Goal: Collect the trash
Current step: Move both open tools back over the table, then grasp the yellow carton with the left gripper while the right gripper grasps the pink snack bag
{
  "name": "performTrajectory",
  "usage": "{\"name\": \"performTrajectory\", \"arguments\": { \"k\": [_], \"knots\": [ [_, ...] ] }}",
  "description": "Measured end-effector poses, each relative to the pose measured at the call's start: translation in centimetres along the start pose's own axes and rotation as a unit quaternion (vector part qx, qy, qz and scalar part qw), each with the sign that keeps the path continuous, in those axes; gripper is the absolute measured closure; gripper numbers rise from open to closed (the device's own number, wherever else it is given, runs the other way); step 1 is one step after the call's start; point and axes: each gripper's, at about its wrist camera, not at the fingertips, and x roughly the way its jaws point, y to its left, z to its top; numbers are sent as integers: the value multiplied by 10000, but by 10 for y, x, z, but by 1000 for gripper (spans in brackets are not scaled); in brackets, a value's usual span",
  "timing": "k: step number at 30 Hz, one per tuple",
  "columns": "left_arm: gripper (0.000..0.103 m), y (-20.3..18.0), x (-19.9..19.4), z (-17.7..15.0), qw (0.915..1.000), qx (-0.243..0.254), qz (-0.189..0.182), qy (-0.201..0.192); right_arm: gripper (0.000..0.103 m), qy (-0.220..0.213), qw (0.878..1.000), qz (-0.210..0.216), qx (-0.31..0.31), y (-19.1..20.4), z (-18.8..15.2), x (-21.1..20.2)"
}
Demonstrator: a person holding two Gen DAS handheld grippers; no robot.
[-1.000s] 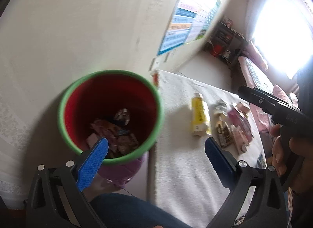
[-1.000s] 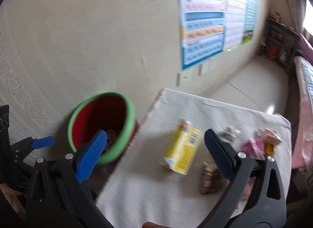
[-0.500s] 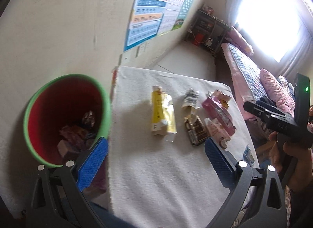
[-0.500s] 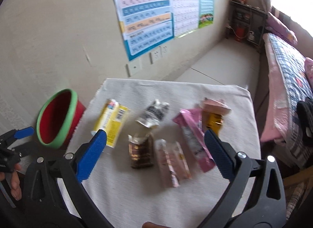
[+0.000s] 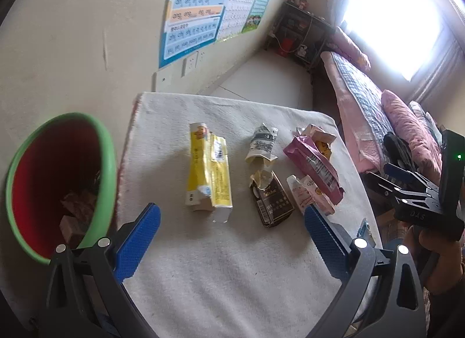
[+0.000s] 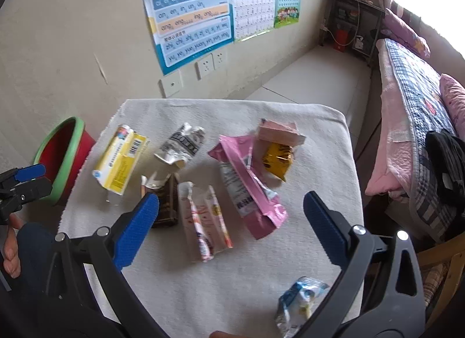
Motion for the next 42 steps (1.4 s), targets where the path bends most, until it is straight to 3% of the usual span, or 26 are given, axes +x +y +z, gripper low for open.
{"name": "performTrajectory", "arguments": {
  "k": [12,20,29,31,36,38,39,42],
  "knots": [
    [8,-2,43,16,9995,103,102,294,14,443,9990,-106,-42,-10,-1,51],
    [9,10,79,26,9983,-120,64,568,22,681,9973,-245,-111,-8,2,81],
    [22,25,117,31,9957,-328,143,859,30,872,9958,-260,-109,-10,5,104],
    [26,29,123,31,9949,-394,116,925,33,930,9953,-246,-133,-10,4,110],
    [58,39,136,30,9927,-561,7,1072,44,1024,9944,-205,-155,-6,2,117],
    [61,39,136,28,9927,-577,-15,1058,51,1017,9945,-204,-156,-6,0,117],
    [68,38,136,28,9930,-577,-20,1029,52,1010,9946,-201,-150,-6,-1,117],
    [70,38,132,28,9937,-560,-56,973,55,976,9950,-184,-125,-7,-2,115]
  ]
}}
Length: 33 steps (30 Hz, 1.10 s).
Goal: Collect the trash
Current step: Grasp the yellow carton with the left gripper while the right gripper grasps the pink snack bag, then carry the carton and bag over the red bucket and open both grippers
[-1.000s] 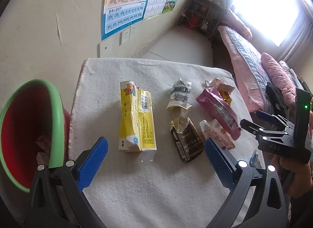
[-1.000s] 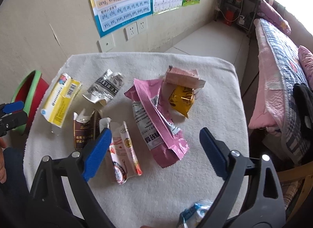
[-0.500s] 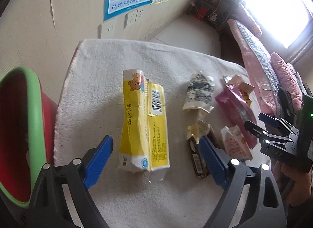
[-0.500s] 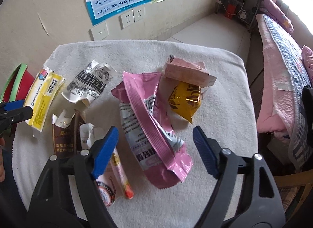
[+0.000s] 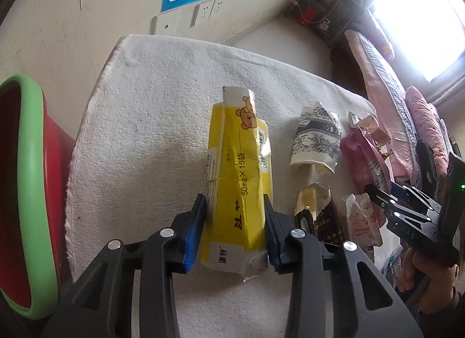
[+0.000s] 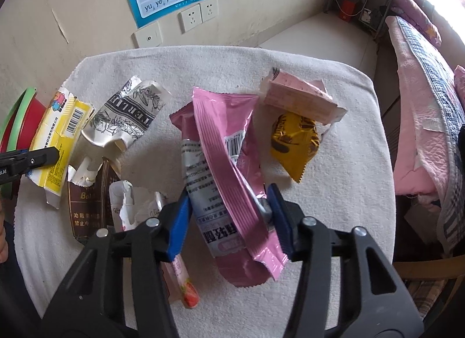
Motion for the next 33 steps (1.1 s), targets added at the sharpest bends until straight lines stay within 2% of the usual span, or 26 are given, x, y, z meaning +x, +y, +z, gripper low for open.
{"name": "performTrajectory", "arguments": {
  "k": [13,23,33],
  "knots": [
    [72,-24,-41,-9,9981,457,208,-363,59,-448,9988,182,-24,2,-1,-41],
    [72,-30,-71,-26,9973,484,164,-536,59,-643,9977,229,28,6,-8,-71],
    [72,-20,-101,-45,9960,480,209,-731,59,-839,9962,225,73,15,-12,-94]
  ]
}}
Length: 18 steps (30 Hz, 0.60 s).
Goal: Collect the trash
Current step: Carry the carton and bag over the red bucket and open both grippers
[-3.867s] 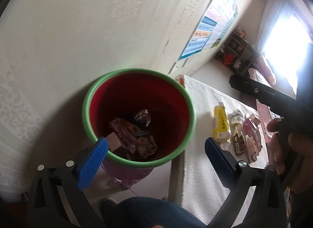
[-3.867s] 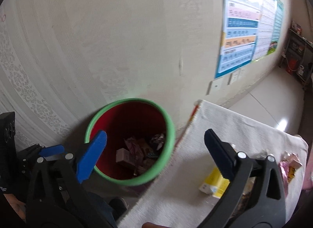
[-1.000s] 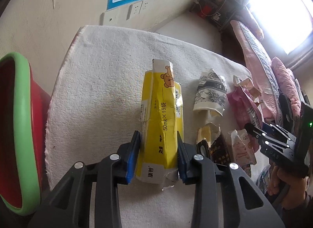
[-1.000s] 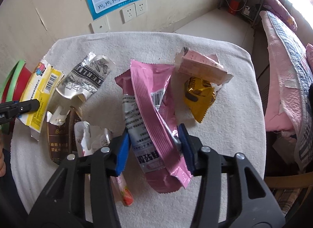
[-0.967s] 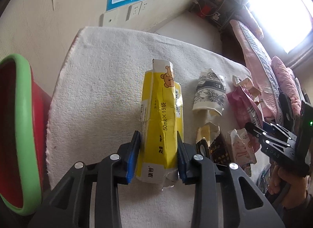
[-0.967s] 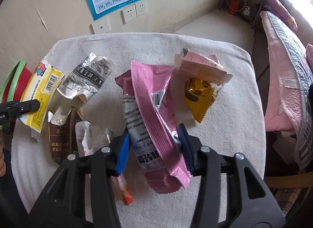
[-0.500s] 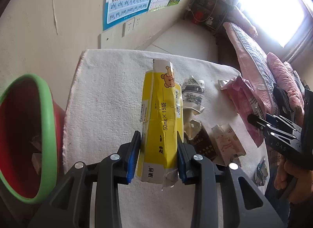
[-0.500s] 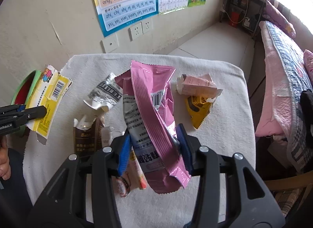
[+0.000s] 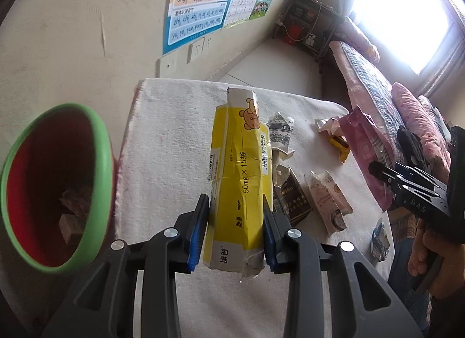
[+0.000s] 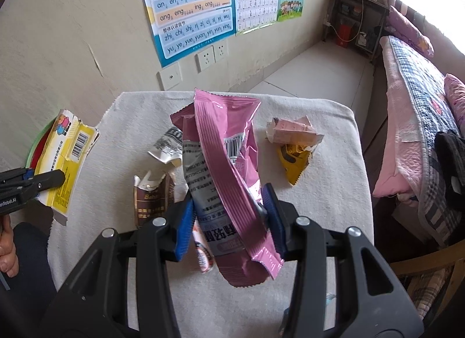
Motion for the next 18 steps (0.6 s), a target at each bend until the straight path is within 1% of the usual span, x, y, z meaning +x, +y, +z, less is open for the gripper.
{"name": "performTrajectory", "arguments": {
  "k": [10,18],
  "knots": [
    [72,17,-33,-5,9995,-118,46,-283,59,-153,9995,196,-174,42,11,-10],
    [72,45,-57,-7,9984,-257,158,-483,59,-210,9978,427,-452,89,20,-11]
  ]
}}
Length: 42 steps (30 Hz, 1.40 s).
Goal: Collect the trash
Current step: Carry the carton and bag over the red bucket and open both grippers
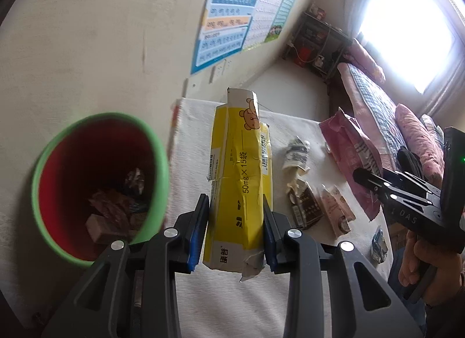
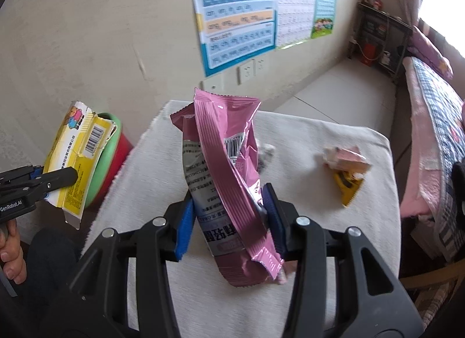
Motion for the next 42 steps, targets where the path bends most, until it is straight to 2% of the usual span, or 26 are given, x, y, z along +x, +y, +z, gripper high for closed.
{"name": "performTrajectory", "arguments": {
  "k": [22,42],
  "knots": [
    [71,109,-51,-4,9947,-720,640,-356,59,-91,9950,773,-633,125,39,24],
    [71,183,-58,-11,9871,-1243,923,-402,59,154,9857,1357,-985,220,65,71]
  ]
}}
